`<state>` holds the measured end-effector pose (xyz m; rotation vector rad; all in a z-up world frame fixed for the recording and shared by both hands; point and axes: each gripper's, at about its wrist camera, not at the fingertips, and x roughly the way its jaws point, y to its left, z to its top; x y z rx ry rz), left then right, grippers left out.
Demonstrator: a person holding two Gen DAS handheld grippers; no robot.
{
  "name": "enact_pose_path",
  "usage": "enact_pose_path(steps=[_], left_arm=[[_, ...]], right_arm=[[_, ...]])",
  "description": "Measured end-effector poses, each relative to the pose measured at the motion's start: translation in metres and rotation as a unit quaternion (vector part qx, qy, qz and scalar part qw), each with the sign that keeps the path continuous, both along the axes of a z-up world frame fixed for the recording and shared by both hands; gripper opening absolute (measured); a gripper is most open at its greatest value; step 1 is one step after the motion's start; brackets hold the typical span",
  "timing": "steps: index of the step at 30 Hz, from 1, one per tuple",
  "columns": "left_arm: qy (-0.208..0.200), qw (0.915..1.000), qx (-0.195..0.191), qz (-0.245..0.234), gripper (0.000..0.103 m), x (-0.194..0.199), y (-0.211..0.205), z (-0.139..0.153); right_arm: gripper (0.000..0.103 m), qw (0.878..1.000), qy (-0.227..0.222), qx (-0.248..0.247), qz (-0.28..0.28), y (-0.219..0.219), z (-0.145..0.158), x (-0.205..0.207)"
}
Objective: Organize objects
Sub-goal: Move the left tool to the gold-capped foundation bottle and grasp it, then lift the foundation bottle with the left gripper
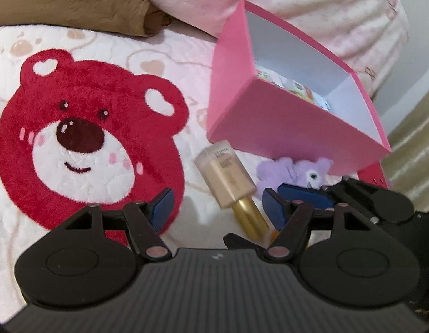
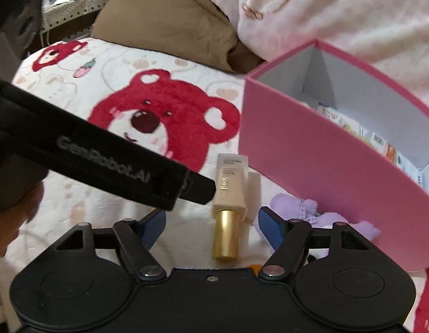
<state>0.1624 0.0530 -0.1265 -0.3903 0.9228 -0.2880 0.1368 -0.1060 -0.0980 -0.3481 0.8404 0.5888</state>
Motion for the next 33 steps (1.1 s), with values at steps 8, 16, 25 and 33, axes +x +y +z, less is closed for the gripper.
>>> enact_pose_path(steps=[8, 16, 25, 33], left_arm=[[-0.002, 1.0, -0.009, 0.003, 0.059, 0.013, -0.008, -0.02], [0.001, 0.9992, -0.04, 0.003, 0.048, 0.017, -0.007, -0.029], [0.033, 0.9924, -0.118, 0.005, 0.03, 0.015, 0.003, -0.029], [0.075, 0.9914, -0.107, 0.005, 0.029, 0.008, 0.004, -0.036]], right_arm=[[0.052, 0.997, 0.033, 0.05, -0.048, -0.012, -0.023, 0.027], [0.044, 0.999, 0.02, 0.02, -0.04, -0.001, -0.035, 0.025], [0.04, 0.994, 0.07, 0.054, -0.07, -0.008, -0.026, 0.024], [0.039, 0.987, 0.122, 0.075, -0.078, -0.008, -0.029, 0.015]])
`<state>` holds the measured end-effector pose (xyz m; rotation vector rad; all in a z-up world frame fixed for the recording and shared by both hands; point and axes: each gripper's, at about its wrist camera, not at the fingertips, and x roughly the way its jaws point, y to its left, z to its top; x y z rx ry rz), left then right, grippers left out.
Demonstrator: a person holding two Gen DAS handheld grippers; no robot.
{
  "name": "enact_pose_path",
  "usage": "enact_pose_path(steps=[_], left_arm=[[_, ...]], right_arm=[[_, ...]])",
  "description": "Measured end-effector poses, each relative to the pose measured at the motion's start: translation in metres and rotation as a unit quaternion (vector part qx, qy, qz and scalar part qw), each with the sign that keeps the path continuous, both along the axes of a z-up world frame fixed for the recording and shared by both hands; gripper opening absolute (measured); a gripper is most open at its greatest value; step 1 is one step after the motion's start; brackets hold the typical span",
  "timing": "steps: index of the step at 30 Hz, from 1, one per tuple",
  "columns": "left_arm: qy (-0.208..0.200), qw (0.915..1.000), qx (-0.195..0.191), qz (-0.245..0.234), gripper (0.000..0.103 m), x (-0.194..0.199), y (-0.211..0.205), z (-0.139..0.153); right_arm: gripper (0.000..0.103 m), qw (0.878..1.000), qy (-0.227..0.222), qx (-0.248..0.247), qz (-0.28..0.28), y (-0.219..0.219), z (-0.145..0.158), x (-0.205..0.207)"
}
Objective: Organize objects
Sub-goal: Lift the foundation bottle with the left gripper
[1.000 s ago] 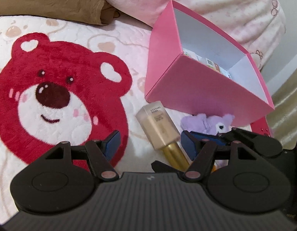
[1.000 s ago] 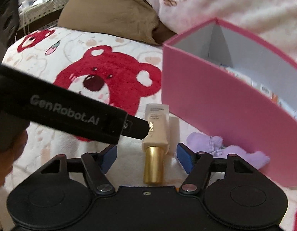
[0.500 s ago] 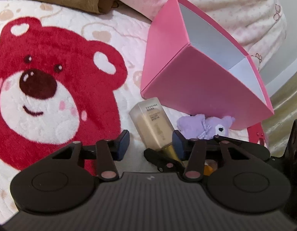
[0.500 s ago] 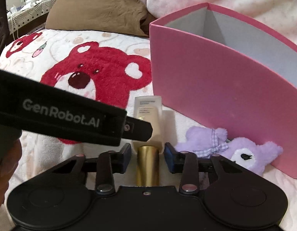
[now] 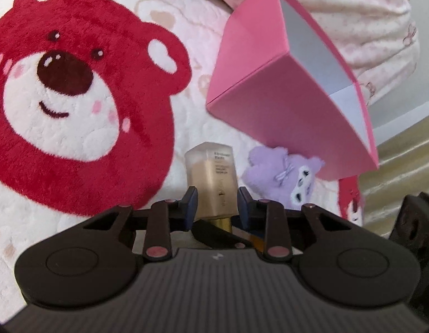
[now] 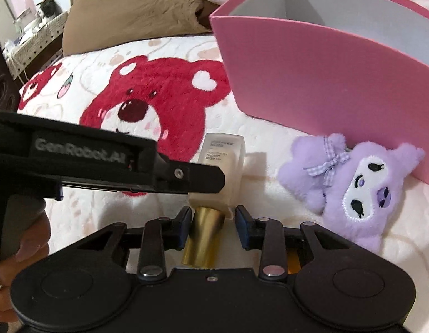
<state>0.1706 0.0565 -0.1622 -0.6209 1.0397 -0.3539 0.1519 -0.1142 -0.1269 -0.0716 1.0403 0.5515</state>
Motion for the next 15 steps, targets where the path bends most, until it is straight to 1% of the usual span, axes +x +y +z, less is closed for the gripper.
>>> enact_pose_path(steps=[1, 3, 4, 6, 9, 11, 15], left_arm=[[-0.002, 0.9999, 0.009, -0.004, 0.029, 0.0, -0.002, -0.001], [-0.008, 0.9998, 0.019, -0.004, 0.035, 0.002, -0.005, -0.002], [-0.006, 0.9998, 0.016, -0.002, 0.035, 0.003, -0.005, -0.004], [0.001, 1.0, 0.009, 0.001, 0.043, 0.007, -0.003, -0.009], [0.002, 1.0, -0.001, 0.007, 0.044, 0.009, -0.001, -0.013], [-0.005, 1.0, 0.001, 0.005, 0.041, 0.009, -0.002, -0.012], [-0.023, 0.9994, 0.024, -0.006, 0.039, 0.006, -0.008, -0.005]], right_arm=[[0.04, 1.0, -0.001, -0.002, 0.0, 0.001, -0.001, 0.0], [0.04, 1.0, -0.002, 0.001, 0.001, -0.001, -0.002, -0.001], [0.04, 1.0, -0.001, 0.005, -0.001, -0.002, -0.002, -0.001], [0.041, 1.0, -0.001, 0.011, -0.003, -0.005, -0.004, 0.0], [0.041, 1.0, -0.002, 0.024, -0.008, -0.006, -0.006, 0.003], [0.042, 1.0, -0.006, 0.029, -0.009, -0.007, -0.006, 0.003], [0.041, 0.999, -0.021, 0.024, -0.008, -0.004, -0.005, 0.0]])
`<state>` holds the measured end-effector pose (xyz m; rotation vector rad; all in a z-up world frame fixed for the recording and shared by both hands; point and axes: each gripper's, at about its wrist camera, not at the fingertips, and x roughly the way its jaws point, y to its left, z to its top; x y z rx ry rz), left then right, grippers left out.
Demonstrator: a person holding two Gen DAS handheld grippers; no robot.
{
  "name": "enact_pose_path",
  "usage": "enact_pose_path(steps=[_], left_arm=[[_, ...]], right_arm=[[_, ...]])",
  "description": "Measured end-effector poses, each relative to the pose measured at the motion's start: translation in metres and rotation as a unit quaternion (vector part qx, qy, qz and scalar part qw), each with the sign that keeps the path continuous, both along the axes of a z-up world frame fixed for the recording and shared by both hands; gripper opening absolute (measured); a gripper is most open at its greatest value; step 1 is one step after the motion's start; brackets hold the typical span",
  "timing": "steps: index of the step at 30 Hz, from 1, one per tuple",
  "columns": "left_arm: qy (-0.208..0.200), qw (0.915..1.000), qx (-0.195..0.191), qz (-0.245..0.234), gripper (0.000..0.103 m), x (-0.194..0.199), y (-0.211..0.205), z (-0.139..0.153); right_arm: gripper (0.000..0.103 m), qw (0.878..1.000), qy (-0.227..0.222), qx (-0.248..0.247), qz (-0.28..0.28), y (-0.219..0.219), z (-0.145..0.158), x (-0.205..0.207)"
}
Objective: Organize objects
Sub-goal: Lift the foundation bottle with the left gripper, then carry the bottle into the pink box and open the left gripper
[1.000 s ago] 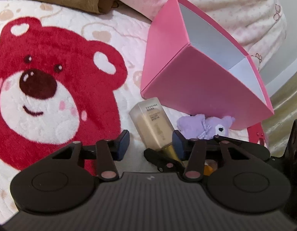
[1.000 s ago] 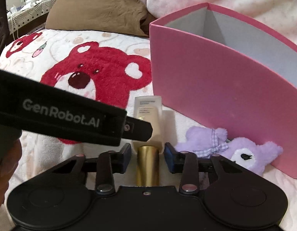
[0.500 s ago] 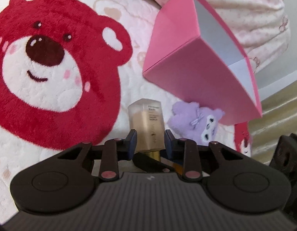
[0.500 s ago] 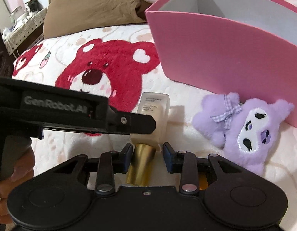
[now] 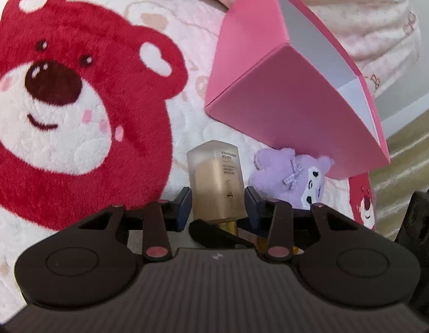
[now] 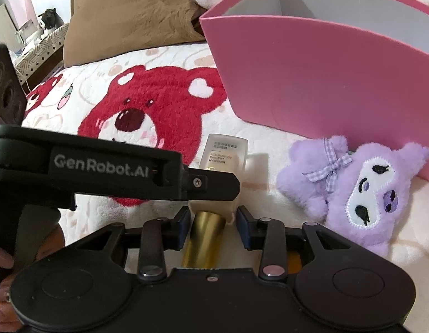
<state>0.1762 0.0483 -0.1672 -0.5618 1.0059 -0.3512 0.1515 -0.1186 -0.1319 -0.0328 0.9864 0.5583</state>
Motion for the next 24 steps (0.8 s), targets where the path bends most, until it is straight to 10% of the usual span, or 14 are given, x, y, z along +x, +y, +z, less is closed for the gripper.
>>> enact_pose_path(steps=[24], left_arm=[[-0.073, 0.9933, 0.042, -0.079, 0.037, -0.072, -0.019, 0.089]], right_arm=[[0.041, 0.994, -0.102, -0.039, -0.007, -0.009, 0.071, -0.084]])
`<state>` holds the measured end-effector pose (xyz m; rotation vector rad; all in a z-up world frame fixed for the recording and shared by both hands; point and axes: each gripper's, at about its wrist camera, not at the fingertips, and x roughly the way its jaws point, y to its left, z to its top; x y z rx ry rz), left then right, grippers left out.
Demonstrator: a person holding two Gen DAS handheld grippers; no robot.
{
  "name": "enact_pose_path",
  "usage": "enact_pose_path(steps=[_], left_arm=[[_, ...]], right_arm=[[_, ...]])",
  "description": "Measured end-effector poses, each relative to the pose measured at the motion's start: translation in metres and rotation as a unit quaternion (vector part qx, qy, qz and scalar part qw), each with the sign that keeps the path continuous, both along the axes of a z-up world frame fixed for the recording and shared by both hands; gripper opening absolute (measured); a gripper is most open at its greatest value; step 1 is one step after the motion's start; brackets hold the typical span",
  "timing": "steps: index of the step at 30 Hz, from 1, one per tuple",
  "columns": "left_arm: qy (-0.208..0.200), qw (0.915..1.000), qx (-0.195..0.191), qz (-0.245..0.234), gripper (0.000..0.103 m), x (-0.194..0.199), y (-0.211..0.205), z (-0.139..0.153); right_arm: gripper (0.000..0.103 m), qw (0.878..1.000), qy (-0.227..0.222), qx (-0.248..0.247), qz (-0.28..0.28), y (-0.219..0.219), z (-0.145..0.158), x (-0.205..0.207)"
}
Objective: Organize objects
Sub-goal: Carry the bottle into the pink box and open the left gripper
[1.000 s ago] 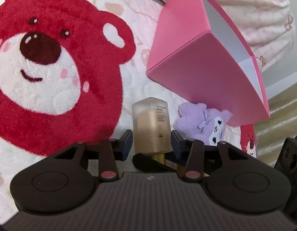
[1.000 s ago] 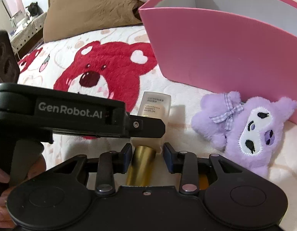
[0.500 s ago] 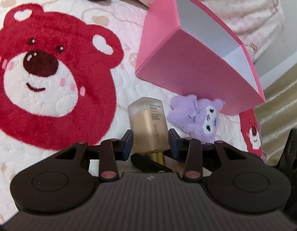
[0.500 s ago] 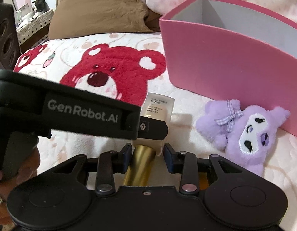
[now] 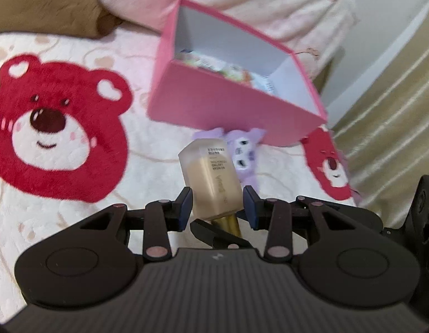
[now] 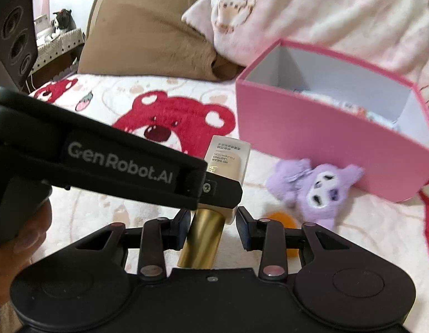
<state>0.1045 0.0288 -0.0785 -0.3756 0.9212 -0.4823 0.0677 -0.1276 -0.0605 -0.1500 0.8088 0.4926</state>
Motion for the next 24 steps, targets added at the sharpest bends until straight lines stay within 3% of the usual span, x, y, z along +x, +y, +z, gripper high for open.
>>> enact_pose_path(steps=[13, 18, 24], left_arm=[[-0.067, 0.9976, 0.011, -0.016, 0.037, 0.006, -0.026, 0.09], [-0.082, 0.9963, 0.01, -0.024, 0.037, 0.029, -0.042, 0.119], [-0.069, 0.9964, 0.003, -0.049, 0.037, 0.077, -0.079, 0.133]], right_arm=[[0.041, 0.996, -0.083, 0.007, -0.007, -0.027, 0.078, 0.003], [0.041, 0.995, -0.102, 0.013, -0.018, -0.039, 0.106, 0.022], [0.041, 0.994, -0.103, 0.005, -0.043, -0.065, 0.12, 0.06]])
